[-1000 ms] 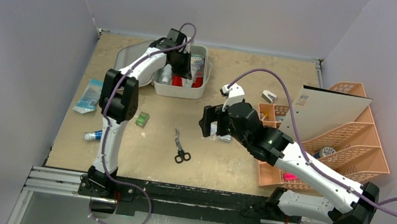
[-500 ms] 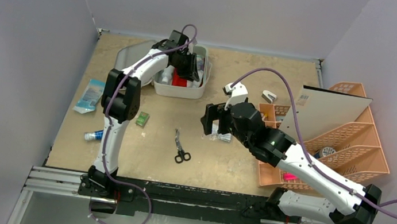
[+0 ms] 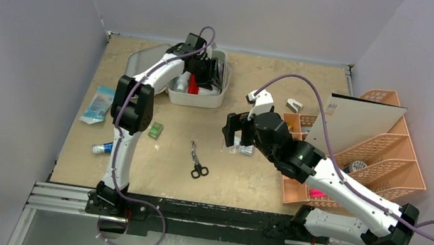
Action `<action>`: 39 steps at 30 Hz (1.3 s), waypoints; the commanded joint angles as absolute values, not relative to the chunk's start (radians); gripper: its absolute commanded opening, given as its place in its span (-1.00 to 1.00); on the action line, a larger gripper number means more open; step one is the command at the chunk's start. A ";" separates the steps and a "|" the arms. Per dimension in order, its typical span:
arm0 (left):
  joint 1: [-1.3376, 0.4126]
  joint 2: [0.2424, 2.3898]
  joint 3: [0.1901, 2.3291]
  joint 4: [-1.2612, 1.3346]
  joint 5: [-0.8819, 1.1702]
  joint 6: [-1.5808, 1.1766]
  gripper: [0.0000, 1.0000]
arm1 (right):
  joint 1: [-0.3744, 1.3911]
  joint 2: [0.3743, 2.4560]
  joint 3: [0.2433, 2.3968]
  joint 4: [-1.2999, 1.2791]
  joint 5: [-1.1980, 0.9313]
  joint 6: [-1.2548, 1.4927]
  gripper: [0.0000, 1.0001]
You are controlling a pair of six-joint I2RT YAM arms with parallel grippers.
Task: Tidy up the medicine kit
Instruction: Place the medical item at the medicine box, then pick up the medical item at the center of the board.
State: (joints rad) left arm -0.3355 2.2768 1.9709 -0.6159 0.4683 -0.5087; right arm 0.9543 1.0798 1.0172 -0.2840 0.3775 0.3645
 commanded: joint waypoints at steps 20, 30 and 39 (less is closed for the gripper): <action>-0.337 1.700 1.661 -0.699 0.427 -0.306 0.60 | 0.897 1.232 1.040 -0.449 0.412 0.495 0.79; -0.337 1.456 1.391 -0.770 0.411 -0.230 1.00 | 0.858 1.333 0.913 -0.304 0.329 0.649 0.33; -0.337 1.268 1.107 -0.628 0.510 -0.189 1.00 | 0.740 1.415 0.867 -0.246 0.264 0.728 -0.07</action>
State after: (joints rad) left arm -0.3355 1.3403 1.1912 -0.7361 0.4473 -0.2367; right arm 0.7891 1.3937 0.8799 -0.2890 0.2977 0.6678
